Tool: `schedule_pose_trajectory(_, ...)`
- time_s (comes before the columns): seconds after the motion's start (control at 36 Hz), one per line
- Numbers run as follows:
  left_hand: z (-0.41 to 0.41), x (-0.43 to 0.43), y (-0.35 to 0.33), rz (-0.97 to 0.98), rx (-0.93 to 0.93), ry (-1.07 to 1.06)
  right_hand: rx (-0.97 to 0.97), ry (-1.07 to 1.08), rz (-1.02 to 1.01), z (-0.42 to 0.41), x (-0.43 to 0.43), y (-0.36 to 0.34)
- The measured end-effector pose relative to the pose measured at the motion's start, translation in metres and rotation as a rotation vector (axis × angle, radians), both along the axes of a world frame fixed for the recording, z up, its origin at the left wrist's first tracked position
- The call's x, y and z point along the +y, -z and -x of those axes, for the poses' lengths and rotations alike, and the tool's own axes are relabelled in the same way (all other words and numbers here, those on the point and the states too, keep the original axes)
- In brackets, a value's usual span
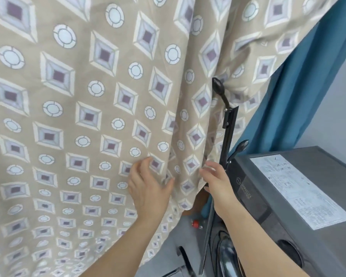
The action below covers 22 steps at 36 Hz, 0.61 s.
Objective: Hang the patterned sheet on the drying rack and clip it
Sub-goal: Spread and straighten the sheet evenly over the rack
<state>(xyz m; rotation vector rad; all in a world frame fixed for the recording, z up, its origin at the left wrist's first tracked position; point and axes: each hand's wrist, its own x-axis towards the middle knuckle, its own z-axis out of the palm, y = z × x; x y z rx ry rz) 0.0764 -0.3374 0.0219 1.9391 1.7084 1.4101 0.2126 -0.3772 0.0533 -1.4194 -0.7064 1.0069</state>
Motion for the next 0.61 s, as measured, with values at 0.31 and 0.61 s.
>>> schedule_pose_trajectory(0.31,-0.001,0.01,-0.022,0.16,-0.124,-0.049,0.005,-0.098,-0.138,-0.01,0.024,-0.028)
schedule_pose_trajectory(0.61,0.02,0.011,-0.05,0.12,-0.135,0.039,-0.087,0.103,-0.322,0.01,0.044,-0.06)
